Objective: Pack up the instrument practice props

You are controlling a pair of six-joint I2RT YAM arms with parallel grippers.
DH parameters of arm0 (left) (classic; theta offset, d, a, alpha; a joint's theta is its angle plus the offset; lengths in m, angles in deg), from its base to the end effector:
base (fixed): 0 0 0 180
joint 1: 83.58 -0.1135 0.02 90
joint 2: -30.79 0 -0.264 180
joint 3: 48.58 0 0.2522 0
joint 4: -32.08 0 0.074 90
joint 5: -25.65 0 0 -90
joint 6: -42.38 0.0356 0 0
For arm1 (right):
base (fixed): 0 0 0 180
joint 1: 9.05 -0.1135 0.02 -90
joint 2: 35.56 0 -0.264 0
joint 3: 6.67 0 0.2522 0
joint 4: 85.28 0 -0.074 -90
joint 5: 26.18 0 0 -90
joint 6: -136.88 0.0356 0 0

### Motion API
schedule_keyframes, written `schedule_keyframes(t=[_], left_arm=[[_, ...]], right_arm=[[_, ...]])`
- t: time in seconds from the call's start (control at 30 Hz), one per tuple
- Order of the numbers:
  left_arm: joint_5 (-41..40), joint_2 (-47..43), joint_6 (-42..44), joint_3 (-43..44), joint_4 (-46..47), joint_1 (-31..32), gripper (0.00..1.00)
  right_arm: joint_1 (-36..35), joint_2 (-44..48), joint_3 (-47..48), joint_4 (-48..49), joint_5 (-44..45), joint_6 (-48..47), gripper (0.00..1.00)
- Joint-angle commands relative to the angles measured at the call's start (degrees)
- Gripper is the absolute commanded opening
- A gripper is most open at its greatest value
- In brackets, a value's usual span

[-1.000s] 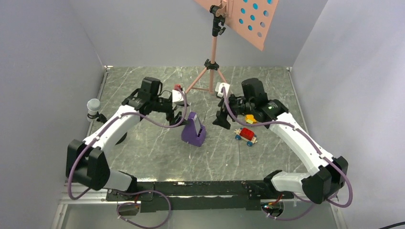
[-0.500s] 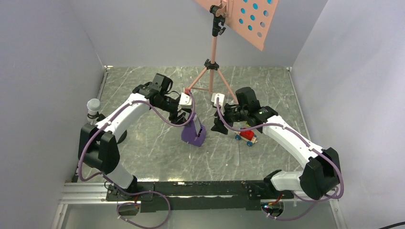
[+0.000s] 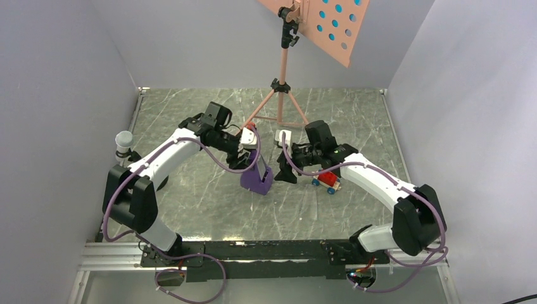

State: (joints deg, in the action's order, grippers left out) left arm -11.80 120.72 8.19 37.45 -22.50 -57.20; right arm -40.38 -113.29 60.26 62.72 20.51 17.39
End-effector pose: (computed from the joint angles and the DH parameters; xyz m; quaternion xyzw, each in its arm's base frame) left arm 0.2753 -0.1681 0.2788 0.6579 0.5713 -0.3502 0.3438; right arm 0.2307 0.1690 0.2563 -0.5585 0.6597 0.3441 0.3666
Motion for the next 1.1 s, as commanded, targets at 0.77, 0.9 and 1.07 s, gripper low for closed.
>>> schedule_keyframes(t=[0.77, 0.9, 1.07], left_arm=[[0.31, -0.11, -1.46, 0.9, -0.45, 0.86, 0.01], [0.09, -0.11, -1.93, 0.61, 0.2, 0.85, 0.01], [-0.21, -0.37, -2.71, 0.25, 0.98, 0.96, 0.01]], right_arm=[[-0.12, -6.22, 2.9, 4.23, -3.17, -5.72, 0.6], [-0.47, -7.18, 3.78, 4.36, -3.46, -6.53, 0.63], [-0.08, -10.35, 5.33, 12.43, 0.18, 6.09, 0.64]])
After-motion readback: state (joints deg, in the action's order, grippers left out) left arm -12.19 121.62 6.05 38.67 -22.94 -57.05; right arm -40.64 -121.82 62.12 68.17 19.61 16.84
